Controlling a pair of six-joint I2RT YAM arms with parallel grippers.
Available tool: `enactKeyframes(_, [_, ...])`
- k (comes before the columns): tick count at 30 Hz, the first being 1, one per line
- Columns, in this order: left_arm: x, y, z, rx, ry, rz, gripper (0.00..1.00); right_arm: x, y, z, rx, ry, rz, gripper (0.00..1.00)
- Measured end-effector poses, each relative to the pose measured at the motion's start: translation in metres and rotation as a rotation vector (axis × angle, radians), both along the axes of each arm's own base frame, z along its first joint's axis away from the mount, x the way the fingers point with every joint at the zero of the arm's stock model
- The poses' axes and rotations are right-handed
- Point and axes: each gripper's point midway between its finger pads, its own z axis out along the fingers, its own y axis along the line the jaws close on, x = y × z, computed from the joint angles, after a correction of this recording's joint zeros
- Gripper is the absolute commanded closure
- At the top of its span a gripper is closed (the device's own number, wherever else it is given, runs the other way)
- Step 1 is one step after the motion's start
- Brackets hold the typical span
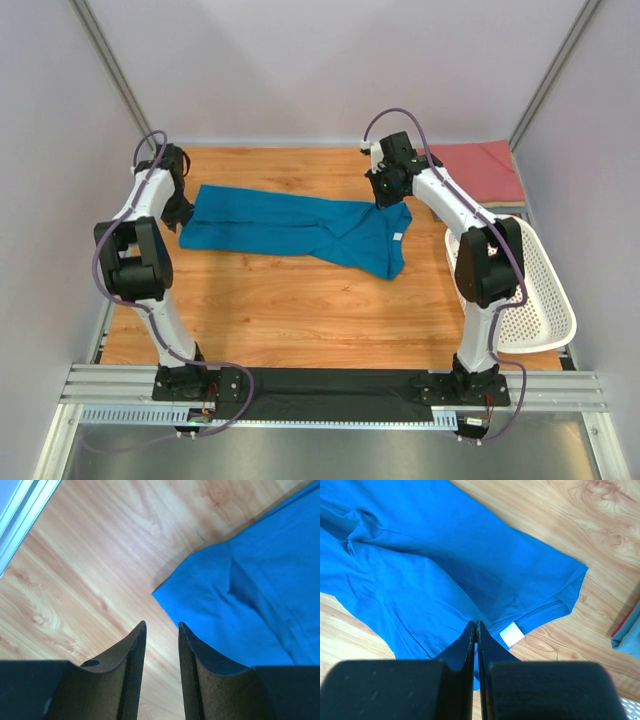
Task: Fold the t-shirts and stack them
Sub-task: Fold the tshirt
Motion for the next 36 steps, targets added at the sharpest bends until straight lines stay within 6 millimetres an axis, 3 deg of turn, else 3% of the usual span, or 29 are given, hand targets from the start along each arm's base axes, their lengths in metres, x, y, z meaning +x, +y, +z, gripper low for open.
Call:
enactKeyframes(4, [-0.019,-0.002,-0.001,-0.048,-0.059,-0.01,0.61,-0.001,0.0,0.0,0.002,0.003,0.002,1.0])
enactKeyframes(11, [-0.044,-0.022,-0.049,-0.19,-0.024,-0.034,0.56,-0.001,0.0,0.0,0.001,0.005,0.002,1.0])
enactKeyframes(15, [-0.039,-0.025,-0.06,-0.21,-0.027,-0.04,0.55,-0.001,0.0,0.0,0.002,0.006,0.003,1.0])
enactKeyframes(27, [-0.026,-0.018,-0.069,-0.181,-0.056,-0.014,0.59,-0.003,0.002,-0.001,0.007,0.01,0.008,1.0])
enactKeyframes(28, [-0.025,-0.017,-0.07,-0.177,-0.052,-0.012,0.6,-0.003,0.002,-0.002,0.006,0.012,0.008,1.0])
enactKeyframes(31, [-0.022,-0.012,-0.07,-0.157,-0.038,0.0,0.91,-0.008,0.0,-0.005,0.002,0.023,0.009,1.0])
enactKeyframes(34, [-0.018,-0.005,-0.069,-0.125,-0.015,0.002,1.0,-0.016,-0.002,-0.007,-0.005,0.039,0.012,1.0])
enactKeyframes(36, [-0.018,-0.001,-0.069,-0.106,-0.001,0.005,1.0,-0.021,-0.003,-0.007,-0.008,0.047,0.015,1.0])
